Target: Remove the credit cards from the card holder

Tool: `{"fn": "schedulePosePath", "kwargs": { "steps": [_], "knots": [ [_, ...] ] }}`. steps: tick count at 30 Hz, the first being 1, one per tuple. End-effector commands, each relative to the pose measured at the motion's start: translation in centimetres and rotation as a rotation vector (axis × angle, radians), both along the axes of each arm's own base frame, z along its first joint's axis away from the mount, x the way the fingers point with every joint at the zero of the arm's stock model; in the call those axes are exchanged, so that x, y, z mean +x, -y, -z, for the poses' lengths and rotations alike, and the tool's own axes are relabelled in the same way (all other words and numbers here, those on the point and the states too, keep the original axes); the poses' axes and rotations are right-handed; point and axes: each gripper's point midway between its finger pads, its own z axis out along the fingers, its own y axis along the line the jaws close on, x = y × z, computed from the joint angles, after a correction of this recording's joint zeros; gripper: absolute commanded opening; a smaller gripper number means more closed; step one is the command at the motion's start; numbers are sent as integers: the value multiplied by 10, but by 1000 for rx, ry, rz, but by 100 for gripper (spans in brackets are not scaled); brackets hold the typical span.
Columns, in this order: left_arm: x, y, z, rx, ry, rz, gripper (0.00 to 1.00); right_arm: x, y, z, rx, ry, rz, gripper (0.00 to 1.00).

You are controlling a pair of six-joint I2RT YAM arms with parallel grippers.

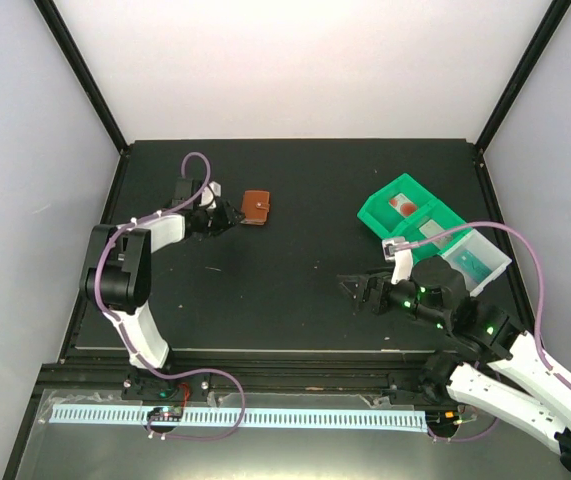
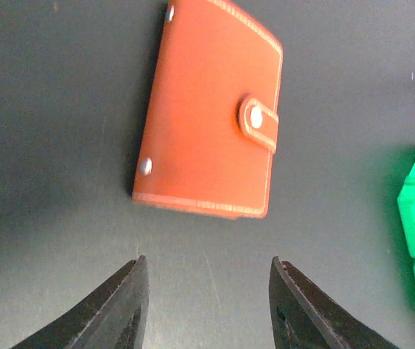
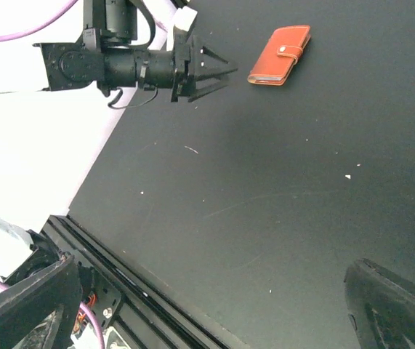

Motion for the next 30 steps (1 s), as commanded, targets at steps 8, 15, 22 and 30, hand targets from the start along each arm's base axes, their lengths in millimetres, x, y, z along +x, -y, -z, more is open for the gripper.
{"fn": "schedulePosePath", "kwargs": {
  "steps": [8,15,22,30],
  "knots": [
    [56,-5,-5,83,75,-7,50,-2,3,-6,16,7,1,99],
    [55,7,21,28,19,2,49,0,1,-5,10,11,-1,99],
    [51,13,38,41,-23,3,45,1,0,-3,6,17,-2,99],
    [35,16,49,85,-78,6,19,1,3,-3,0,23,9,99]
  ]
}}
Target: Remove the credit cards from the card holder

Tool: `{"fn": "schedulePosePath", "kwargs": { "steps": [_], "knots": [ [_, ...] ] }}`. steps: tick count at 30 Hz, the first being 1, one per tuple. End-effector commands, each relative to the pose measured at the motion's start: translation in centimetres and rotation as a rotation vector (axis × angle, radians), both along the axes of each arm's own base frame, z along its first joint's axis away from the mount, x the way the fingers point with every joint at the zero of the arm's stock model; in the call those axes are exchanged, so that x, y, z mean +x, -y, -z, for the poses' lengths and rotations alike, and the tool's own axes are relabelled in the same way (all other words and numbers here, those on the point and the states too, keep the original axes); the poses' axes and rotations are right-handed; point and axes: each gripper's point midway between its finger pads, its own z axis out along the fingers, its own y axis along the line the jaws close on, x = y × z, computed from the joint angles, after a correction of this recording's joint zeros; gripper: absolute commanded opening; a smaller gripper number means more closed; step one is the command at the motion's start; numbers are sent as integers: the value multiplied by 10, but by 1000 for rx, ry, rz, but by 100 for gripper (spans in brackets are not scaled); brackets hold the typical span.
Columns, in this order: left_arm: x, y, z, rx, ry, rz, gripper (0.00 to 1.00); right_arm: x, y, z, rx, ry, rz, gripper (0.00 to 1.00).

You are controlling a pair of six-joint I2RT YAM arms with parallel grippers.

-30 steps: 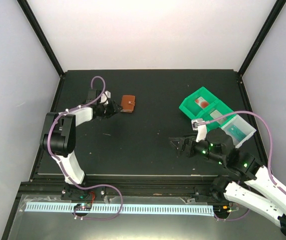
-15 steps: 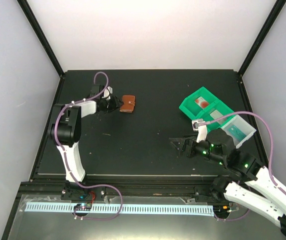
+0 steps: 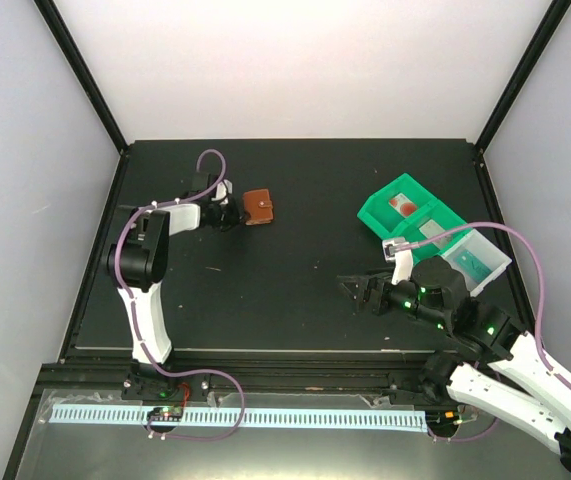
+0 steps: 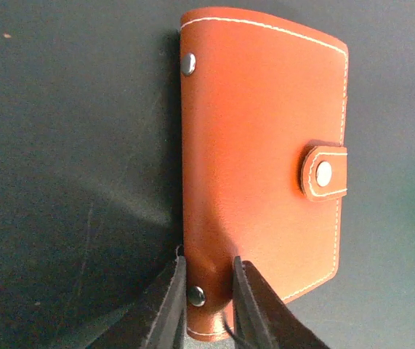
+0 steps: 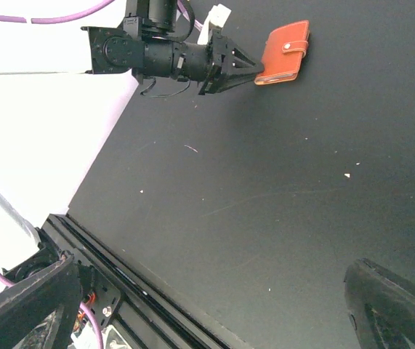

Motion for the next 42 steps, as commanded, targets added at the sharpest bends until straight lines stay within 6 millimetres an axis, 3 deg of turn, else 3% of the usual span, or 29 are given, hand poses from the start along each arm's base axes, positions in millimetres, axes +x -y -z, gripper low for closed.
{"fn": "schedulePosePath", "kwargs": {
  "steps": [1,6,12,16,24,33,39,42],
  "knots": [
    [-9,2,10,21,-41,12,15,3,3,-3,1,22,15,99],
    [-17,2,0,7,-25,20,2,1,5,-1,12,13,20,99],
    [-33,13,-20,-83,29,41,2,0,9,-1,19,14,37,99],
    [-58,19,-24,-114,17,55,2,-2,10,2,22,6,34,99],
    [-128,37,-34,-134,27,129,1,-5,5,15,-2,-35,4,98],
    [-209,68,-38,-155,11,152,2,1,-10,34,-9,-76,-16,78],
    [-254,86,-46,-176,44,152,2,12,-29,75,-76,-167,-19,60],
    [-268,90,-44,-200,37,142,2,14,-38,97,-126,-211,-32,56]
  ]
}}
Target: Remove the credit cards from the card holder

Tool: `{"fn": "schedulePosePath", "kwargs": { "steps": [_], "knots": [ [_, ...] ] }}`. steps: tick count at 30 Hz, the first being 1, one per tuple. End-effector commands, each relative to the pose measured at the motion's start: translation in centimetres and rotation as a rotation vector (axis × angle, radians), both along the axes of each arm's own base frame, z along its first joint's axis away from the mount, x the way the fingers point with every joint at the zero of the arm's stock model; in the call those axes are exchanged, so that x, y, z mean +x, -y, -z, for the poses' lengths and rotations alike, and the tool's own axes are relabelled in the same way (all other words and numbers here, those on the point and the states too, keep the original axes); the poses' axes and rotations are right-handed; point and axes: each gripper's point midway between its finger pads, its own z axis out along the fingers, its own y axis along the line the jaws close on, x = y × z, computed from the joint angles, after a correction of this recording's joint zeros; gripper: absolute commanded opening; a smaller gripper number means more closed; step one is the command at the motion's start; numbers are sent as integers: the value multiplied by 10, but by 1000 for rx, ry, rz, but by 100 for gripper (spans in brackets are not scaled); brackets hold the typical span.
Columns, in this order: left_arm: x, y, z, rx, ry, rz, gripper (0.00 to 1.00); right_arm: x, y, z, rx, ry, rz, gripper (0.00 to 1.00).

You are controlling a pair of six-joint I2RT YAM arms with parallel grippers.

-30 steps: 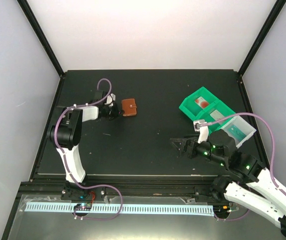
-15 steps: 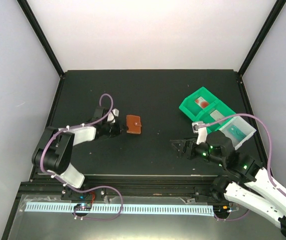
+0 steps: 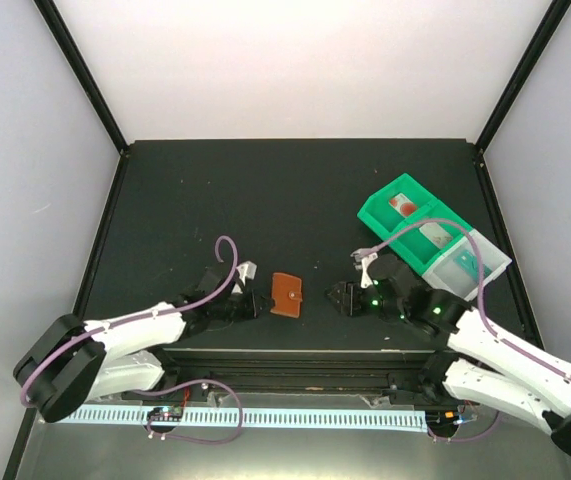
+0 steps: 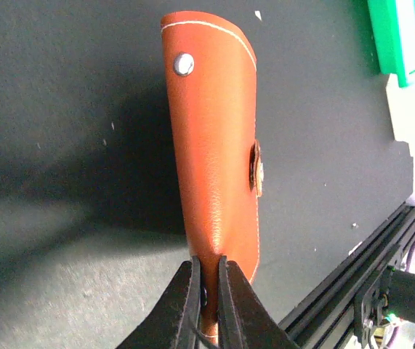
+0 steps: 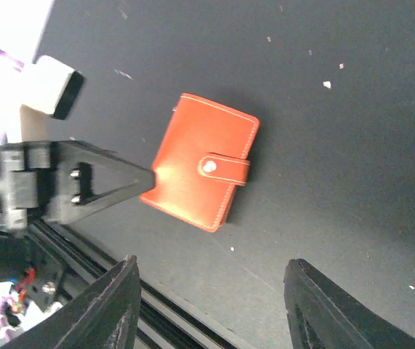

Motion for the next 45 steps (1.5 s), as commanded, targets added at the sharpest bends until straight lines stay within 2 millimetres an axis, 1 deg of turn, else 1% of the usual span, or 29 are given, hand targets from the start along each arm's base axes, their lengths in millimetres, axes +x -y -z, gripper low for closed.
{"fn": "schedulePosePath", "kwargs": {
  "steps": [1,3,6,10,11,15,17,19,22,25,28,32,34,36,38,41,45],
  "knots": [
    [-1,8,-12,-79,24,-95,2,4,-17,19,-13,-31,-24,55],
    [-8,13,-12,-108,15,-92,2,4,-24,29,-27,-47,-37,55],
    [-13,20,-13,-103,20,-89,4,2,-34,42,-58,-66,-56,55],
    [-22,30,-13,-115,2,-68,10,-3,-46,61,-108,-101,-79,54],
    [-25,33,-15,-125,6,-56,13,-4,-50,65,-119,-107,-87,54],
    [-36,40,-23,-171,41,-18,33,-5,-61,77,-163,-119,-102,53],
    [-40,39,-23,-191,47,-15,38,-4,-66,83,-182,-124,-104,52],
    [-41,35,-20,-194,51,-24,40,-3,-71,88,-200,-134,-110,51],
    [-42,22,-13,-153,52,-54,44,-3,-79,91,-228,-130,-121,48],
    [-42,9,-12,-113,74,-79,50,0,-85,93,-258,-120,-127,46],
    [-39,-3,-19,-72,128,-97,54,5,-90,95,-283,-111,-123,45],
    [-35,-23,-33,-8,202,-134,56,9,-98,98,-303,-110,-133,44],
    [-35,-31,-39,-4,228,-153,57,12,-99,100,-322,-107,-132,43],
    [-36,-35,-45,-31,255,-157,57,16,-97,106,-362,-100,-122,43],
    [-38,-36,-48,-54,276,-152,58,21,-92,114,-421,-99,-104,42],
    [-42,-42,-41,-53,261,-159,58,24,-88,122,-474,-100,-90,40],
    [-45,-46,-35,-57,243,-167,58,27,-90,130,-497,-99,-95,40]
  ]
}}
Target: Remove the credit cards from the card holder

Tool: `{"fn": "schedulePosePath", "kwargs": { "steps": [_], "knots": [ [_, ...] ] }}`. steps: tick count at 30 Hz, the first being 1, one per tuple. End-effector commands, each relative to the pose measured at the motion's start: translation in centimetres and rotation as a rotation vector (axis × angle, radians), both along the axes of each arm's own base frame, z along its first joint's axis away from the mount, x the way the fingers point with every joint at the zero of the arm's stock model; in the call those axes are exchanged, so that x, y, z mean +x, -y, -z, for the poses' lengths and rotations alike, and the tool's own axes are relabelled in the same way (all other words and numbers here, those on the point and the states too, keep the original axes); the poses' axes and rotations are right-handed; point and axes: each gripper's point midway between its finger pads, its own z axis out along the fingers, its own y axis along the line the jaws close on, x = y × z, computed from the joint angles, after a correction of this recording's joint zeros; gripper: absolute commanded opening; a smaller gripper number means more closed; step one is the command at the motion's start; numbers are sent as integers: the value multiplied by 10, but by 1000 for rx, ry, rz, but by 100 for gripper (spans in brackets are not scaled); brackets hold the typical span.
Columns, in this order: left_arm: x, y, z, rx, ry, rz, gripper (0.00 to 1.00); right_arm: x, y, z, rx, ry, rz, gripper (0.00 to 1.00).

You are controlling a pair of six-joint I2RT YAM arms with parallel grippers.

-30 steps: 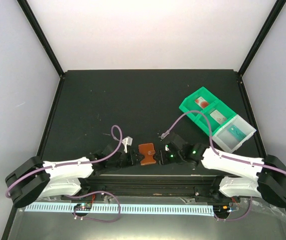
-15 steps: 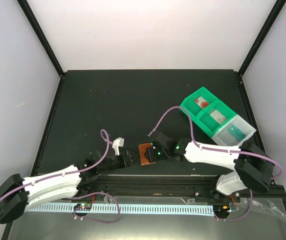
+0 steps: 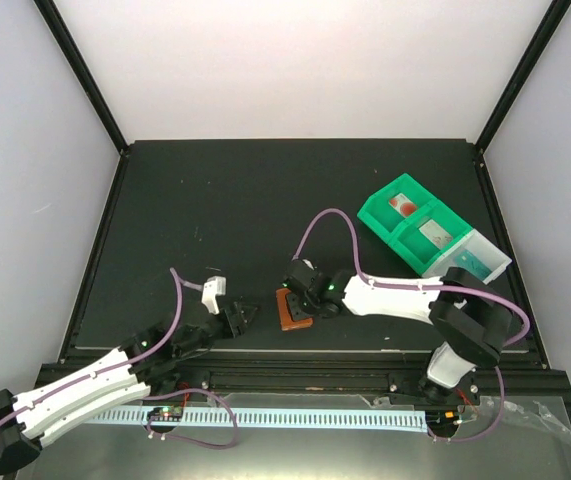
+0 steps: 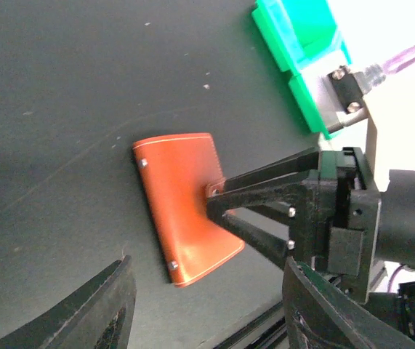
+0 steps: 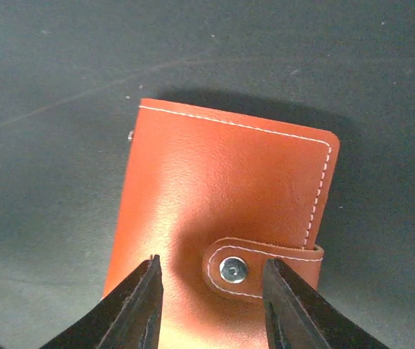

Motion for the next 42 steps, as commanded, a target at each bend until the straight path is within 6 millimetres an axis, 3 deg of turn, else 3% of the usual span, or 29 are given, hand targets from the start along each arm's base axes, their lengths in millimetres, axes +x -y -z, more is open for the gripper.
{"fn": "schedulePosePath", "kwargs": {
  "steps": [1,9,18,28,35,42],
  "knots": [
    [-4,-11,19,56,-30,-17,58,8,3,6,-59,39,0,40],
    [-4,-13,22,59,-37,-31,58,5,12,29,-125,21,4,30],
    [-4,-10,32,54,-72,-32,57,4,14,29,-113,32,-13,1],
    [-3,9,39,50,-109,12,57,-4,7,22,-10,32,-43,1],
    [-2,20,50,90,-158,40,57,-4,5,0,62,70,-43,1],
    [3,33,40,43,-152,83,67,-10,1,-40,187,106,-75,1]
  ]
}}
